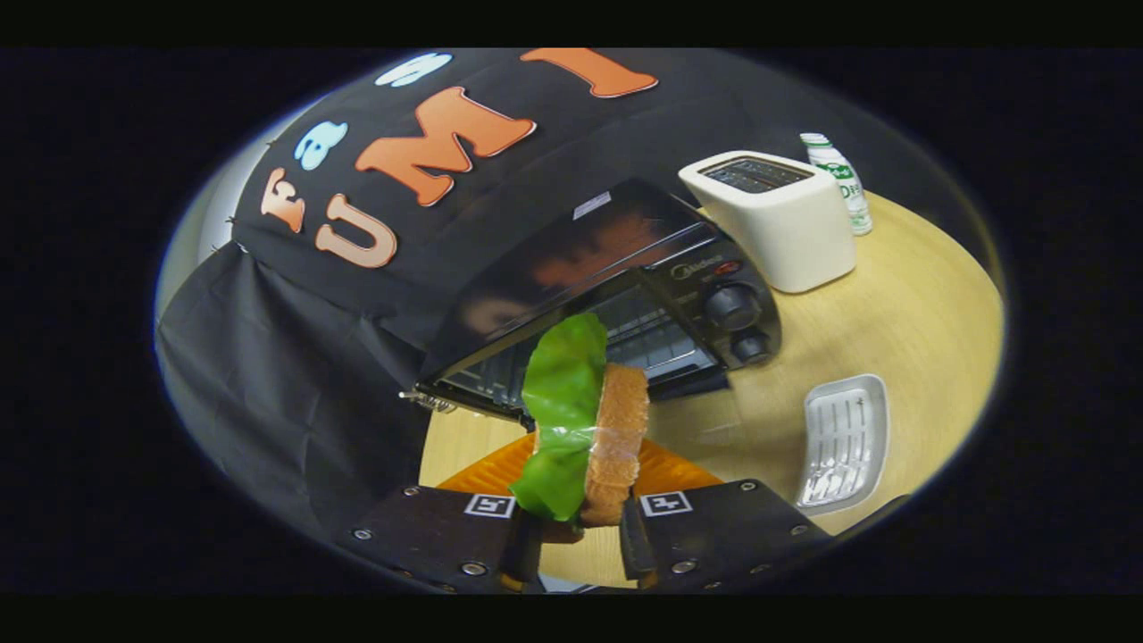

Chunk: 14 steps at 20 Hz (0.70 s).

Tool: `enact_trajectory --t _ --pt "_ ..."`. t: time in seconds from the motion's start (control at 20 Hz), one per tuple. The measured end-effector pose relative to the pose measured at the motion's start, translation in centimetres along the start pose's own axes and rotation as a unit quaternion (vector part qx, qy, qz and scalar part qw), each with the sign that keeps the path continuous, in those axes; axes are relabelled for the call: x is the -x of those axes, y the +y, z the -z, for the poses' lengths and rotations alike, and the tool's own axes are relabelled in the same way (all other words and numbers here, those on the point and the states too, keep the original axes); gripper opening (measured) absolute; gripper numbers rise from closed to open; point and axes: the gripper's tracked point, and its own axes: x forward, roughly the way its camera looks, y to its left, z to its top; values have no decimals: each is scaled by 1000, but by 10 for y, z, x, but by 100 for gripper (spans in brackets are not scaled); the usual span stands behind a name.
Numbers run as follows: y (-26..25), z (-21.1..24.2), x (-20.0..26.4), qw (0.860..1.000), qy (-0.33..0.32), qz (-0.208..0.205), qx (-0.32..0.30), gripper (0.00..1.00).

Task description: Open the toaster oven, put the food inside, and close the toaster oven door.

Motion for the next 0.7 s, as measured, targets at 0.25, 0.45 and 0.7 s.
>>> enact_trajectory --t 0.25,0.45,0.7 --pt "18 -11 -25 999 -20 -29 -32 36" --pt "20 -13 -47 997 -42 -40 -50 36" --pt "22 -12 -80 986 -76 -69 -132 36"
